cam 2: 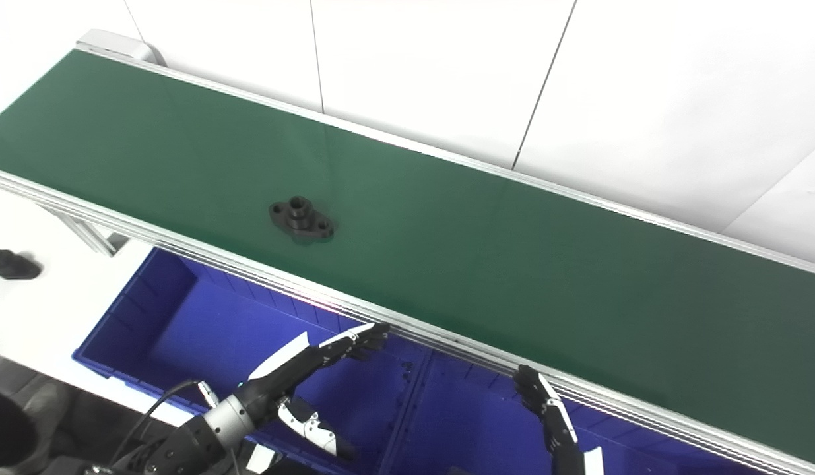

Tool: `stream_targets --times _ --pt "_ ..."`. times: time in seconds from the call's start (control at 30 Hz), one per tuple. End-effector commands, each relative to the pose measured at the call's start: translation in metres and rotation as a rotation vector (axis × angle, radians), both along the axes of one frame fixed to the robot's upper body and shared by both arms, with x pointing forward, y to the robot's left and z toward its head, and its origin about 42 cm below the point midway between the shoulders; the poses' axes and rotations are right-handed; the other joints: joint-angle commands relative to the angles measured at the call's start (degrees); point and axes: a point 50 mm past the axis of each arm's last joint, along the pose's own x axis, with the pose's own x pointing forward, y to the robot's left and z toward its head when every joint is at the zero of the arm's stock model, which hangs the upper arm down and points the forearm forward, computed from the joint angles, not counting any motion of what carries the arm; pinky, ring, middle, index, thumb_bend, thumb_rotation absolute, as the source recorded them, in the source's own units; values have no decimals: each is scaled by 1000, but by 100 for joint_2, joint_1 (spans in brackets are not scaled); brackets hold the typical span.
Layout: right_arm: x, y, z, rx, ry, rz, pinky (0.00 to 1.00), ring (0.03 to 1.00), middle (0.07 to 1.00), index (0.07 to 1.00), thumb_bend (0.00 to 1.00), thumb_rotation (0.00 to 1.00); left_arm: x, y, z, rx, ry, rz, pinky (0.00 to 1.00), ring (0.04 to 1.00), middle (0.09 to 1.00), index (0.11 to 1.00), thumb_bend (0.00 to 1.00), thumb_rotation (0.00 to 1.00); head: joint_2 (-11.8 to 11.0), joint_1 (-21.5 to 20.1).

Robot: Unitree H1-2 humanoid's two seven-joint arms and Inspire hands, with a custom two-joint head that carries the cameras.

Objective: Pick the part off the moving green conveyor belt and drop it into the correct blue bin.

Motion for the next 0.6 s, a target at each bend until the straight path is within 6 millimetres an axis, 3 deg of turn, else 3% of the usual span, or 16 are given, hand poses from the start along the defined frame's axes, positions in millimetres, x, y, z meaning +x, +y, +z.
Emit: stream_targets --times 0.0,0.2,0.57 --pt "3 4 20 33 -117 -16 728 759 782 811 871 144 7 4 7 -31 -56 8 844 893 931 946 939 348 -3 -152" --pt "16 6 42 50 -209 10 615 712 757 794 890 189 10 6 7 -29 -63 15 763 853 923 952 957 405 3 -306" --pt "74 11 79 -98 -290 52 704 759 782 828 911 279 15 8 8 -37 -70 34 825 897 943 949 954 404 -19 -627"
